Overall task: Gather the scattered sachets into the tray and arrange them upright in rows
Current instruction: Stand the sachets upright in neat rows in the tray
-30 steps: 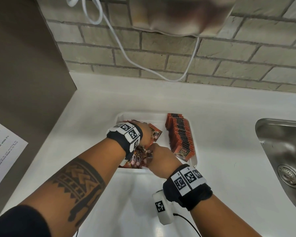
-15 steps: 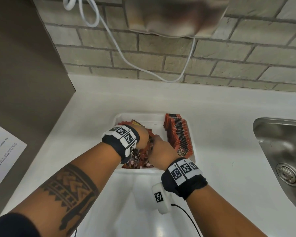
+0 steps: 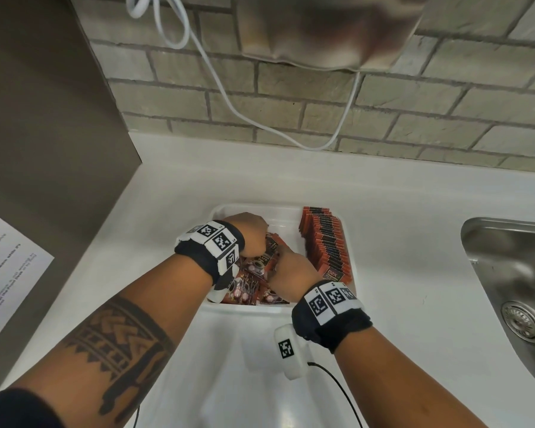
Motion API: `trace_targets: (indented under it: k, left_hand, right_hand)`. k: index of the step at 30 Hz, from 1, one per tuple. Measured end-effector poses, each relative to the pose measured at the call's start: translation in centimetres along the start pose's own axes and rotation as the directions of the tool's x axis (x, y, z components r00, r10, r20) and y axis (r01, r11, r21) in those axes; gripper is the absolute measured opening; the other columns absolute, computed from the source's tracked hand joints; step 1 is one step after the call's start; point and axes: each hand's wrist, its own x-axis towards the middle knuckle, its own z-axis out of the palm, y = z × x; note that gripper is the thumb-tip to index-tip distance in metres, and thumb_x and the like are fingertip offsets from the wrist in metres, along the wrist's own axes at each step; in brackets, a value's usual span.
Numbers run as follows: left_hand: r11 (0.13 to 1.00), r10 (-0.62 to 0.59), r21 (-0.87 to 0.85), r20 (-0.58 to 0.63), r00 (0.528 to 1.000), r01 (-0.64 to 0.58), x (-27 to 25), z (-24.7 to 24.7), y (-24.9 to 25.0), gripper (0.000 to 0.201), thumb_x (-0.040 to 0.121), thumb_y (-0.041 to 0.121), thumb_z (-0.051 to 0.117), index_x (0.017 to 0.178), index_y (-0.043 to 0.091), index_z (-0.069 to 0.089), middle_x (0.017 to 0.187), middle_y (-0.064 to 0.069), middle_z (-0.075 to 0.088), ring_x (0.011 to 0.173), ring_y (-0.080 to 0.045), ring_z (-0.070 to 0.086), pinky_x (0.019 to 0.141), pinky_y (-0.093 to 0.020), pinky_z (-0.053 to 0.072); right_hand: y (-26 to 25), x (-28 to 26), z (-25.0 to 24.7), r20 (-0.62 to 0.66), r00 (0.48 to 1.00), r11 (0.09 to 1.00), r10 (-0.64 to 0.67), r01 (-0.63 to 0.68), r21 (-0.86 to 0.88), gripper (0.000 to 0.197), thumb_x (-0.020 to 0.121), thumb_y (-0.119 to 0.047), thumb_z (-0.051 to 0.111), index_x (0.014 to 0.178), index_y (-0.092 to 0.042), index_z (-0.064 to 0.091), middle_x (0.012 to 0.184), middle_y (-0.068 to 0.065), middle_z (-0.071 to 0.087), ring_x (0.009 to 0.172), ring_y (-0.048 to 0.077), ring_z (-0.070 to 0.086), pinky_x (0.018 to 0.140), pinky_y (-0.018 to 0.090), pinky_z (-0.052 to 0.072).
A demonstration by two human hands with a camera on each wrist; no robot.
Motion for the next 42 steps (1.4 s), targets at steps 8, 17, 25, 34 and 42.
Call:
trace_targets:
  k: [8,17,25,34,42]
  left_hand:
    - [0.999,0.002,-0.042,-0.021,1.0,-0.003,0.1,0.1,0.0,0.027,0.087,0.008,0.05,0.107,0.004,0.069,0.108,-0.013,0.07,0.088,-0.024,0.064,0.069,-0.032,0.052]
    - [0.894,0.047,-0.421,-0.25,0.967,-0.152,-0.6,-1.3,-2.5,0.025,0.085,0.03,0.078,0.102,0.014,0.071,0.092,-0.002,0.073,0.084,-0.019,0.068,0.075,-0.033,0.056]
    - [0.401,0.125,-0.785,-0.463,0.877,-0.472,-1.9,-2.2,-2.3,0.03,0.073,0.02,0.09,0.092,0.008,0.071,0.085,-0.001,0.071,0.08,-0.015,0.065,0.083,-0.033,0.053]
    - [0.528,0.117,-0.719,-0.464,0.878,-0.451,-1.3,-2.5,-2.1,0.032,0.079,0.019,0.086,0.108,0.017,0.072,0.097,0.005,0.076,0.092,-0.016,0.072,0.086,-0.03,0.057]
    - [0.87,-0.107,-0.488,-0.045,0.993,0.071,0.1,-2.1,-1.5,0.019,0.092,0.019,0.063,0.083,0.002,0.067,0.073,-0.008,0.063,0.062,-0.018,0.055,0.054,-0.02,0.045]
  right_hand:
    - [-0.1,-0.1,-0.5,-0.004,1.0,0.999,-0.028,0.028,0.035,0.065,0.095,-0.019,0.058,0.152,-0.013,0.027,0.129,0.01,0.062,0.116,0.026,0.06,0.085,0.024,0.039]
    - [0.0,0.1,-3.9,-0.277,0.954,0.982,-0.111,0.148,0.114,0.036,0.096,-0.024,0.061,0.132,-0.018,0.057,0.122,-0.002,0.066,0.088,0.008,0.063,0.062,0.007,0.043]
    - [-1.3,1.2,-10.5,-0.354,0.91,0.87,-0.217,0.345,0.353,0.01,0.078,-0.022,0.083,0.081,-0.023,0.074,0.075,-0.005,0.071,0.065,0.003,0.061,0.066,0.02,0.049]
    - [-1.4,2.5,-13.1,-0.384,0.88,0.897,-0.28,0.382,0.222,0.008,0.082,-0.016,0.079,0.079,-0.023,0.075,0.071,-0.006,0.072,0.063,0.0,0.062,0.07,0.02,0.051]
    - [-0.1,6.1,-12.1,-0.347,0.919,0.98,-0.187,0.148,-0.135,0.013,0.085,-0.021,0.073,0.076,-0.031,0.074,0.08,-0.014,0.059,0.08,0.008,0.059,0.071,0.022,0.047]
